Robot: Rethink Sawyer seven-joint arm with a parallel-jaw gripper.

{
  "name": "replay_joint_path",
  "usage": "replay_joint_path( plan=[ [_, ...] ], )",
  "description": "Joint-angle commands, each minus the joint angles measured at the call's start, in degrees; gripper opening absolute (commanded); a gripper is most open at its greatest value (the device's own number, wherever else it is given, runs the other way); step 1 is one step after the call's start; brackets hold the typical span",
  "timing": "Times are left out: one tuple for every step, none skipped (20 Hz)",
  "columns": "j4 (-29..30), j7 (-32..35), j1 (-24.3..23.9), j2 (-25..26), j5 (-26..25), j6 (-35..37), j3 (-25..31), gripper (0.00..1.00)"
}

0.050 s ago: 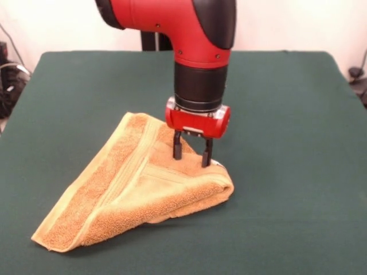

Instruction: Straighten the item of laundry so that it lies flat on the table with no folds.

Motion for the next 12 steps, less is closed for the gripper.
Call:
replay_joint_path(
  plan=[
    [-3.8,13.1,5.2,9.0,4.2,10.7,-6.0,1.0],
    [-4.5,13.8,6.1,9.6,4.9,12.2,-7.2,1.0],
    [-5.3,14.2,6.6,10.1,5.5,13.7,-7.8,1.0],
    [-5.9,15.1,7.3,10.8,6.5,15.2,-8.7,1.0],
    [-7.0,15.8,8.0,11.6,7.1,16.3,-9.9,1.0],
    [-8.1,17.2,9.5,12.4,7.6,17.1,-12.0,1.0],
    [-9.1,18.5,11.0,13.3,8.1,17.9,-14.2,1.0],
    [-10.3,20.0,12.6,14.2,8.7,20.5,-16.6,1.0],
    [-11.3,20.9,13.7,14.8,9.1,23.0,-18.4,1.0],
    [-12.7,21.9,14.9,15.7,9.4,25.9,-20.3,1.0],
    [-13.8,22.8,15.6,16.4,9.8,28.9,-21.6,1.0],
    [-14.8,23.8,16.4,17.4,10.2,30.4,-23.2,1.0]
  ],
)
